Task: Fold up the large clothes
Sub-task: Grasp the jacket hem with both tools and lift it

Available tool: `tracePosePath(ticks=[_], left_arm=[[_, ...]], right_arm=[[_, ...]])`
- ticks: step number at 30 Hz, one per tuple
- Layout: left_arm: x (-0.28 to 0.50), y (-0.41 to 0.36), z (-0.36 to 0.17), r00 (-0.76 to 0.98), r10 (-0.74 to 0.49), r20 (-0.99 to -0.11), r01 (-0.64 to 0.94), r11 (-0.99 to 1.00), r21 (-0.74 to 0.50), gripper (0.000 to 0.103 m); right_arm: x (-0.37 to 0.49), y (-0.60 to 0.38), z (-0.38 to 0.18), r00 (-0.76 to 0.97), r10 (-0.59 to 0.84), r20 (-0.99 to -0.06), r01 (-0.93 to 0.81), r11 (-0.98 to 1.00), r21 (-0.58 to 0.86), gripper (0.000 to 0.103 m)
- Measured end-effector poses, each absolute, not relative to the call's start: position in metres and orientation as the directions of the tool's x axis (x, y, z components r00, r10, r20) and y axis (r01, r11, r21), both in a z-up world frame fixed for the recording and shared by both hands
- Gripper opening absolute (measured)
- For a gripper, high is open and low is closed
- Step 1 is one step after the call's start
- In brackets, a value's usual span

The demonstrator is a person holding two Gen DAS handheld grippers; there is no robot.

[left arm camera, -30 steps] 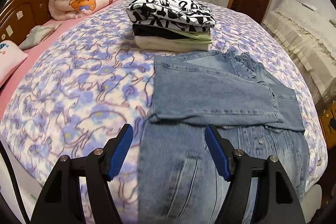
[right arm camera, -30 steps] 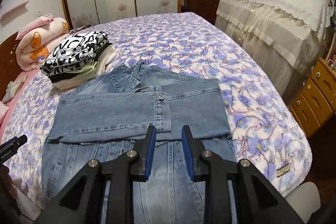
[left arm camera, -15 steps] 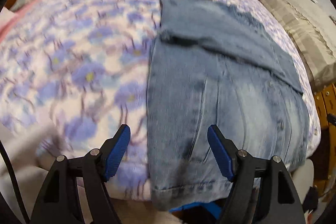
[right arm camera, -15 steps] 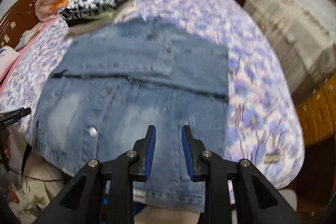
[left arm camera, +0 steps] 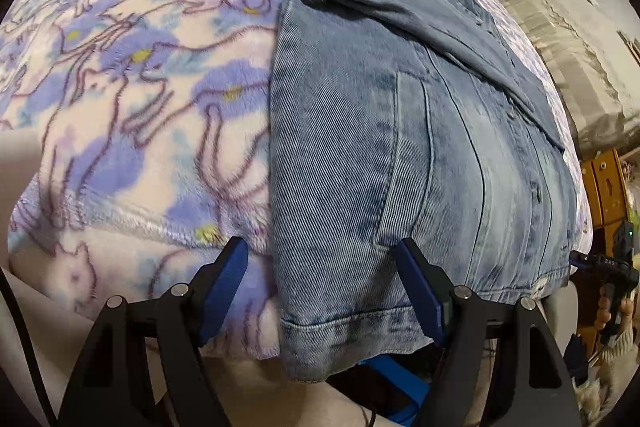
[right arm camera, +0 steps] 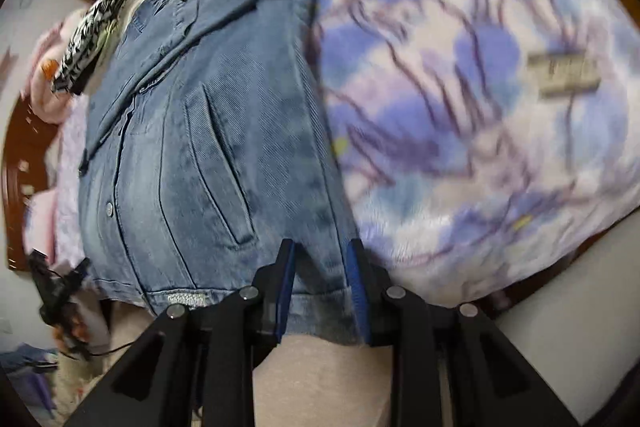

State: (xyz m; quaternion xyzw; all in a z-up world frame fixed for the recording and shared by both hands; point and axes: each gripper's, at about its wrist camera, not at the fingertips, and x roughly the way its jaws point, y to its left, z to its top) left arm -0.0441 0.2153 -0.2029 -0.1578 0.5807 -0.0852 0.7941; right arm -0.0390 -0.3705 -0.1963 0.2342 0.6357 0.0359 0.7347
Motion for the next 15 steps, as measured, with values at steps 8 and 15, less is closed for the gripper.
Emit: tracePosePath(ticks=[8,15], left_arm=[[-0.053,0.204,-0.212,0.312,-0.346,-0.885,-0.010,0.930,-0.367,0.088],[-0.047,0.193,-0.219,0.302,-0.362,-0.882,0.017,0.927,-0.375,0.100]], right_arm=[[-0.046,-0.365,-0.195,0.227,0.338,-0.913,0.182,0.907,0.381,0.033],[-0.048,-0.372,-0.202,0.224,0.364,-0.904,0.164,0.900,0.403,0.042]])
